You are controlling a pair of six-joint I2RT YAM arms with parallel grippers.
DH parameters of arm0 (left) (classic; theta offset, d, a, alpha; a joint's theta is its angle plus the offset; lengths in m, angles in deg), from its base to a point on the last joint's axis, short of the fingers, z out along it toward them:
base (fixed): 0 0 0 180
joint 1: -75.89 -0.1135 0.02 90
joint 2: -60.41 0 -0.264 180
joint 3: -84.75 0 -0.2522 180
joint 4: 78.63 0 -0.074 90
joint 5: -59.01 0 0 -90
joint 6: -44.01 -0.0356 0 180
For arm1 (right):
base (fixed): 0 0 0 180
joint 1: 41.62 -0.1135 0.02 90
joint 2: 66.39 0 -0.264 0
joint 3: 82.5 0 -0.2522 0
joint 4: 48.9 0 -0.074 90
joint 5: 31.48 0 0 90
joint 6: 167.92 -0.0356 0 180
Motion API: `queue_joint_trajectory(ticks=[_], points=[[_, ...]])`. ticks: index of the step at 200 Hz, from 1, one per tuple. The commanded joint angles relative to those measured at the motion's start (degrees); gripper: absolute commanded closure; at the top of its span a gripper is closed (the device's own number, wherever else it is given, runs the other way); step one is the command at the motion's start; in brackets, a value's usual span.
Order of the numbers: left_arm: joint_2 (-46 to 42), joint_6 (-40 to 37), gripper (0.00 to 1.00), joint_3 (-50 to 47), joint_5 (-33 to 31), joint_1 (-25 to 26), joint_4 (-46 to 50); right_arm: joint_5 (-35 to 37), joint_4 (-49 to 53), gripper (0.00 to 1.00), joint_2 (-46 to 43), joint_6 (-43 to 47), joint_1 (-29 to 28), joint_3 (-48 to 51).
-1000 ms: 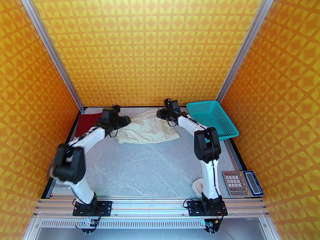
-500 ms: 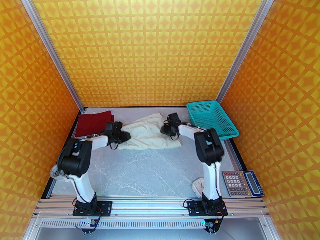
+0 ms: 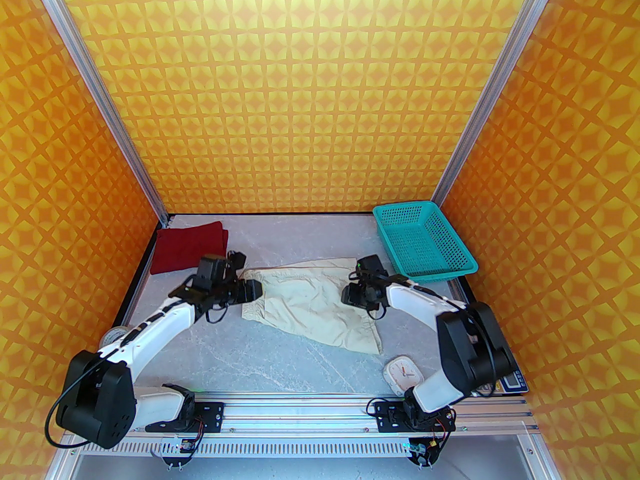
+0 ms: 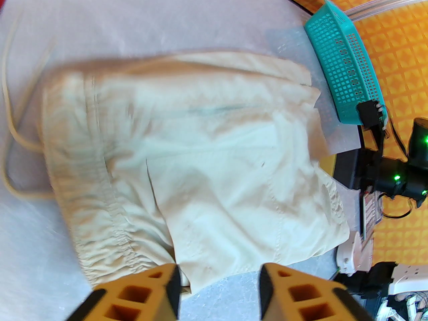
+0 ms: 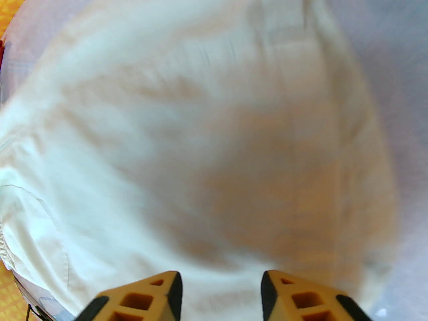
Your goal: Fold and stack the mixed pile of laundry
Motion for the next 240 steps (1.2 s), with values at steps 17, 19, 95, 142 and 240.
queue_joint_trajectory(ticks=[17, 19, 95, 142, 240], points=[[11.55, -11.22, 0.53, 10.03, -5.68, -1.9, 9.15, 8.57, 2.95, 0.5, 5.59, 8.43, 3.09, -10.73], [12.35, -11.67, 0.52, 10.57, -5.78, -1.96, 9.29, 8.87, 3.15, 0.5, 6.29, 8.78, 3.19, -11.37], [28.08, -17.0, 0.43, 22.86, -10.82, -2.33, 10.57, 0.75, 2.29, 0.49, 22.91, 15.69, 5.23, -24.19], [30.58, -15.87, 0.47, 24.05, -10.83, -3.05, 8.99, 1.91, 4.65, 0.68, 27.26, 15.93, 5.2, -30.06], [29.33, -9.12, 0.62, 21.57, -14.41, -6.13, 4.65, 2.99, 6.98, 1.0, 23.86, 16.25, 5.16, -35.11]])
